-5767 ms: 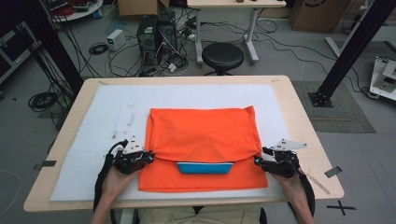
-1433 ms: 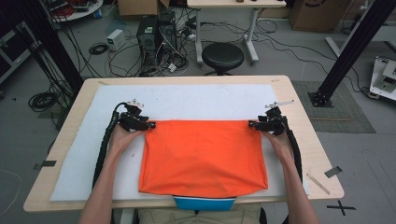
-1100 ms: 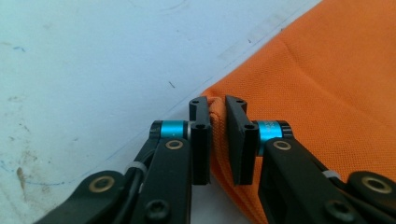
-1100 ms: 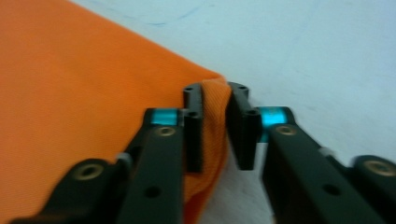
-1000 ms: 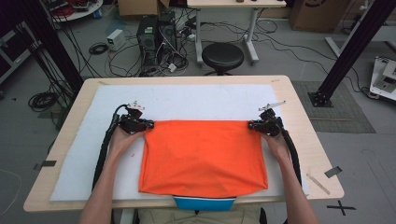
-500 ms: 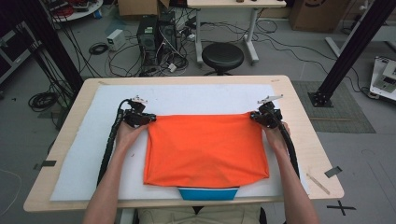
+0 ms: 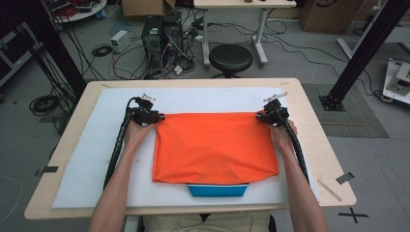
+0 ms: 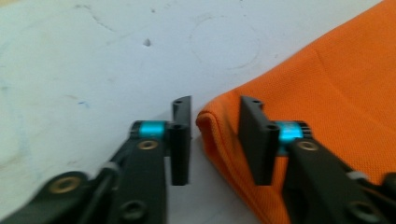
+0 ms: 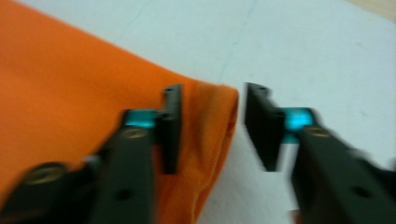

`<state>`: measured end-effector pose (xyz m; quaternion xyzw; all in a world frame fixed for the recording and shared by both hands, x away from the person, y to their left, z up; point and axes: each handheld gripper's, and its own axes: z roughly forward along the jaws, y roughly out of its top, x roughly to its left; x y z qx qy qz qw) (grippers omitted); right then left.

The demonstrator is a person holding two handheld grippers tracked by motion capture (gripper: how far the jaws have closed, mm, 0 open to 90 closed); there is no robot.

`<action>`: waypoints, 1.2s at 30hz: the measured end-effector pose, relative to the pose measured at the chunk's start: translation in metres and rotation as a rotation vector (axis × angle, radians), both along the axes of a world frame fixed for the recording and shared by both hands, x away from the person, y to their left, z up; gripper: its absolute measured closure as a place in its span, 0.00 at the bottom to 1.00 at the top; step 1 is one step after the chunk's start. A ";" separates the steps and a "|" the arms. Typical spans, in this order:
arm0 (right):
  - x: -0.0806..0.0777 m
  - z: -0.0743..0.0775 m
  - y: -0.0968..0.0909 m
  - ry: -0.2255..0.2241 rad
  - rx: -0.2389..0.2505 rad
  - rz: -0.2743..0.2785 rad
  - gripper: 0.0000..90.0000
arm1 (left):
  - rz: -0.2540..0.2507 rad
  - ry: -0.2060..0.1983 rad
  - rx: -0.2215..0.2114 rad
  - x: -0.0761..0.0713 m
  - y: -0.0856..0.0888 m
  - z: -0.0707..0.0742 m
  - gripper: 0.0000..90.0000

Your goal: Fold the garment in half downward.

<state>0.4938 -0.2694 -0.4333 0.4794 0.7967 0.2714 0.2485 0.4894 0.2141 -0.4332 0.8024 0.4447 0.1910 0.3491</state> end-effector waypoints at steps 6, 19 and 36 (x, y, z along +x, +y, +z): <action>-0.047 0.031 0.015 -0.066 0.165 0.113 0.58 | -0.070 -0.076 -0.014 -0.034 -0.010 0.020 0.61; -0.121 0.016 0.123 0.060 0.188 0.542 0.80 | -0.164 -0.081 -0.037 -0.089 -0.018 0.011 0.67; -0.141 0.006 0.107 0.017 0.141 0.429 0.52 | -0.167 -0.107 -0.090 -0.141 0.004 0.020 0.54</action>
